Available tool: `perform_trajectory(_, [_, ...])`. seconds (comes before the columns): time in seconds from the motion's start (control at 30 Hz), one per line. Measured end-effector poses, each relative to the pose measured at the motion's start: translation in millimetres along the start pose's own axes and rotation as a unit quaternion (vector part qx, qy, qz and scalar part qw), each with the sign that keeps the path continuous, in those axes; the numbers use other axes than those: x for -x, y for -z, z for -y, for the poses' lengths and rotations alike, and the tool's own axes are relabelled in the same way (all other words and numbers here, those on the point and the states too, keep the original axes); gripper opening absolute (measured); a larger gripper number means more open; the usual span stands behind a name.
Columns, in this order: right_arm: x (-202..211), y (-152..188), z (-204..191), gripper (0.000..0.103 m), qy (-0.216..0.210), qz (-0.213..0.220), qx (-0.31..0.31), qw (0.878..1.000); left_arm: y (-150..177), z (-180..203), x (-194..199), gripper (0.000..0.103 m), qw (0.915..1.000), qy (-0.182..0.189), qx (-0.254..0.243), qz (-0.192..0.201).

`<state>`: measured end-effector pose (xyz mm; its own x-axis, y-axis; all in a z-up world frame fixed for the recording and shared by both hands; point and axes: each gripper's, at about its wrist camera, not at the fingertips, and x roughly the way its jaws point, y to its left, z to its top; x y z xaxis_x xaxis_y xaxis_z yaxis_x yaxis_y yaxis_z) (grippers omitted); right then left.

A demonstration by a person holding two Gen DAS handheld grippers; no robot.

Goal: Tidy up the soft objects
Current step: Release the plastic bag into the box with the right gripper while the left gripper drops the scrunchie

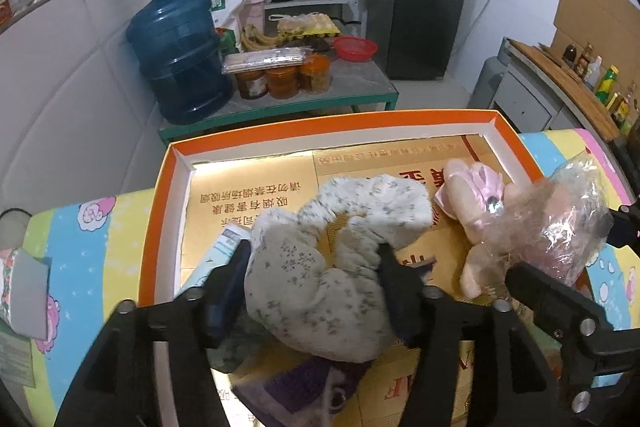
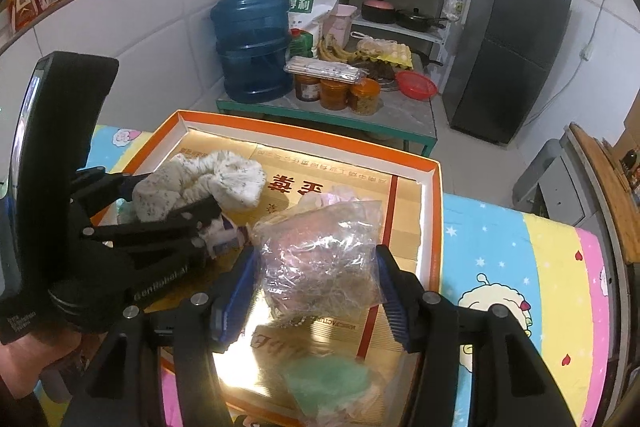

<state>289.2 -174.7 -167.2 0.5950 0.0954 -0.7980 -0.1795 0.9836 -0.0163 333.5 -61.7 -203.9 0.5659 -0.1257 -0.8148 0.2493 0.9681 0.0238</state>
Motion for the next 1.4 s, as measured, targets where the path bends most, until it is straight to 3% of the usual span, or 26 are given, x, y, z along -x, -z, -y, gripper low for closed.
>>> perform_trajectory(0.27, [1.6,8.1,1.2,0.069,0.012,-0.004,0.007,1.0,5.2,2.2,3.3,0.077,1.0,-0.009,-0.003,0.001])
perform_trajectory(0.37, [6.5,7.7,3.4,0.079,0.014,0.002,0.008,1.0,7.4,3.3,8.2,0.077,0.9999,-0.016,-0.005,0.004])
perform_trajectory(0.9, [46.7,4.9,6.5,0.079,0.007,0.039,0.011,0.999,9.2,-0.5,57.5,0.077,0.9985,-0.037,0.01,0.039])
perform_trajectory(1.4, [108.3,11.8,2.5,0.079,-0.002,0.086,0.023,0.996,17.7,2.8,133.9,0.077,0.9951,-0.045,0.023,0.085])
